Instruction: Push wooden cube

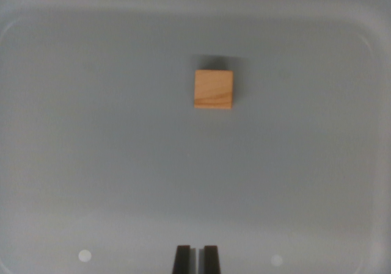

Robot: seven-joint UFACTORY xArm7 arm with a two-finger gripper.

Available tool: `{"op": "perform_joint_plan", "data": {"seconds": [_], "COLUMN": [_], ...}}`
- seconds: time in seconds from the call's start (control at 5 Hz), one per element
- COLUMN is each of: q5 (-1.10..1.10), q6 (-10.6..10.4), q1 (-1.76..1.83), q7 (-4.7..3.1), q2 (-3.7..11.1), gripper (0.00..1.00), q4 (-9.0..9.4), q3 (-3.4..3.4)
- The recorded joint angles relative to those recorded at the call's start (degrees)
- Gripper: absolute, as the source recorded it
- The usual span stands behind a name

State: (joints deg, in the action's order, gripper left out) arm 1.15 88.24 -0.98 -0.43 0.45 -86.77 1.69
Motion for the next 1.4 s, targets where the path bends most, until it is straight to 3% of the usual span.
{"op": "perform_joint_plan", "data": {"seconds": [0.6, 0.8, 1.0, 1.2, 1.4], "q5": [0.02, 0.04, 0.04, 0.07, 0.07], "q6": [-1.6, -3.5, -3.5, -5.5, -5.5], "q1": [-0.03, -0.07, -0.07, -0.10, -0.10], "q7": [0.04, 0.09, 0.09, 0.14, 0.14], "q2": [0.58, 1.24, 1.24, 1.97, 1.97], "gripper": [0.00, 0.00, 0.00, 0.00, 0.00], "q4": [1.05, 2.24, 2.24, 3.55, 3.55], "q3": [-0.06, -0.13, -0.13, -0.20, -0.20]}}
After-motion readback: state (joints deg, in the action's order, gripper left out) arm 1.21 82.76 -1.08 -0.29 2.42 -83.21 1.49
